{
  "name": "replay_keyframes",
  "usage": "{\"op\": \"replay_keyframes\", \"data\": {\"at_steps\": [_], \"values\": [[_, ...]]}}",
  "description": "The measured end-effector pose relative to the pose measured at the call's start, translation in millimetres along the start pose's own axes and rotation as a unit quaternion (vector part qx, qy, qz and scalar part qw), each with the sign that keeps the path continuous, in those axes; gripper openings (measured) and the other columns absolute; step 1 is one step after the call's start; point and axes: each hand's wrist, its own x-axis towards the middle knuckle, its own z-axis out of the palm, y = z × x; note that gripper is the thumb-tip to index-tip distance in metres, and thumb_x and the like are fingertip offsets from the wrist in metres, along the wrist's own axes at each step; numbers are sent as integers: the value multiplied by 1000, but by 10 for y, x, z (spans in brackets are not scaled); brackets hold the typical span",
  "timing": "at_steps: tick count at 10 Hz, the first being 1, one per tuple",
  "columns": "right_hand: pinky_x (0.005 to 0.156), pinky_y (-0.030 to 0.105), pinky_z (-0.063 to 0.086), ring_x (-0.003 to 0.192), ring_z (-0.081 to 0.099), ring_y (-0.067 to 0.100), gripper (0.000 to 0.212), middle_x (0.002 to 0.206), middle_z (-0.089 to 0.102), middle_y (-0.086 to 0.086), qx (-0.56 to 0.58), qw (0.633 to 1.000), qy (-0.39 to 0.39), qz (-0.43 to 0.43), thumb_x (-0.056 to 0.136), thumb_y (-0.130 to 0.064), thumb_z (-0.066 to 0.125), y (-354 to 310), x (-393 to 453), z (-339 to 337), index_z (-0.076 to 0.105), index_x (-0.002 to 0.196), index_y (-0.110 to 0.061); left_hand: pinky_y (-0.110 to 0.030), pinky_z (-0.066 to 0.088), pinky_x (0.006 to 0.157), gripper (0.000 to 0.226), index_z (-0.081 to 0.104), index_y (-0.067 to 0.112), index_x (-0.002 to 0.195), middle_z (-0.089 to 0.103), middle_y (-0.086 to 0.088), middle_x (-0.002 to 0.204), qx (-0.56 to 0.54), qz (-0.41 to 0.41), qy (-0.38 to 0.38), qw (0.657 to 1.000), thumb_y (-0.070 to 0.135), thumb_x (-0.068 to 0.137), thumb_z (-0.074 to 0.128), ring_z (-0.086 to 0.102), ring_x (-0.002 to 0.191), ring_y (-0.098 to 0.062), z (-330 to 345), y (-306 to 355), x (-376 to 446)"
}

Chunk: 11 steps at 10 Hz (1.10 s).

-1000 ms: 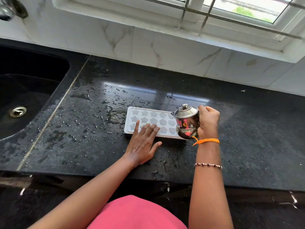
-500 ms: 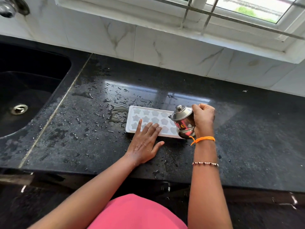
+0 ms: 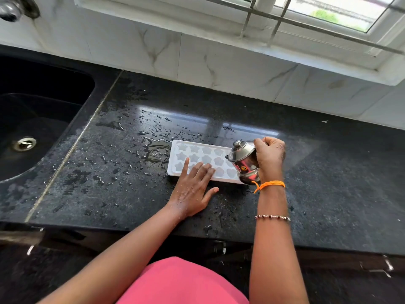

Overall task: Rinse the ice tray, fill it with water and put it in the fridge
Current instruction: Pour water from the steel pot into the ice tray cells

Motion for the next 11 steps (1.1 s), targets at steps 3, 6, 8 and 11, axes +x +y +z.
{"op": "replay_keyframes", "data": {"at_steps": [3,6,8,11], "values": [[44,26,20,47,21,12,40,47,23,-2,-26,1000,-4,-6,74,-5,53,-76,-55,-33,30,44,-18,-56,16,108,56,55,10,124,56,-6,128,-6,2,6,1000,50,90,35,51,120,-30,11,0,0],[46,26,22,47,24,11,39,47,25,-3,-24,1000,-7,-5,73,-6,54,-53,-39,-49,32,44,-19,-56,16,108,57,55,10,125,56,-7,128,-7,2,4,1000,50,90,34,51,121,-30,11,-2,1],[48,26,23,48,25,11,36,48,26,-3,-9,1000,-6,-2,71,-7,54,-3,-5,-45,32,45,-19,-56,17,107,57,55,10,125,56,-7,128,-7,2,4,1000,50,90,34,51,120,-30,12,-2,-1],[53,28,23,54,26,17,36,52,25,-1,66,997,-9,26,67,-8,56,70,30,-35,31,44,-20,-56,16,108,56,56,10,124,57,-7,127,-1,2,7,1000,50,90,34,52,120,-30,9,-3,-3]]}}
